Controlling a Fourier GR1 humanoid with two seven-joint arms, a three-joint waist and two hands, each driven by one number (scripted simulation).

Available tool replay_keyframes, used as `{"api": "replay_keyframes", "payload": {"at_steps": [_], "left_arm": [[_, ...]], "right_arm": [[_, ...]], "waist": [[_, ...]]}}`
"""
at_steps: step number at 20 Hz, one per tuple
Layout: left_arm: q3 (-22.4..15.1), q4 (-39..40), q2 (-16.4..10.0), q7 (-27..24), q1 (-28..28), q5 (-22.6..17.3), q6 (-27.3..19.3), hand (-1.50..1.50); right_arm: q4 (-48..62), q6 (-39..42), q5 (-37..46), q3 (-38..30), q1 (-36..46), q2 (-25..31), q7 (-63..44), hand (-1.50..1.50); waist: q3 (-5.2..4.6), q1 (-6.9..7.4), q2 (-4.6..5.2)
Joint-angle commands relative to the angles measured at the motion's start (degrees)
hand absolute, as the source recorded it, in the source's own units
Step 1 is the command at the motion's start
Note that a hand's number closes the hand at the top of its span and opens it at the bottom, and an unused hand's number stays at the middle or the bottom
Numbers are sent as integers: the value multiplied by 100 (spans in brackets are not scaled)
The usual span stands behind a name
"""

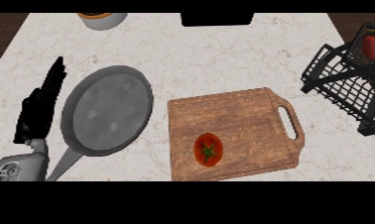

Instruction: Pick the bell pepper from the cutting board and place it in the tiered basket

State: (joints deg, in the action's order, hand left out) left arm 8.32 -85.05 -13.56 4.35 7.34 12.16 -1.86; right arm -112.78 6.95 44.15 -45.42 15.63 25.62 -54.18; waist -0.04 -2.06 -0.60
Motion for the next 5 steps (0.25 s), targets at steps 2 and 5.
{"api": "replay_keyframes", "payload": {"at_steps": [2,5], "left_arm": [[-157,141,263,-423,-304,159,-183,0],[-174,-171,160,-33,-269,100,-19,0]], "right_arm": [[-1379,672,-1277,-1149,-993,-215,70,-150],[-2230,622,-1877,-1594,-1762,-1116,464,-150]], "waist": [[3,-21,5],[8,-16,2]]}}
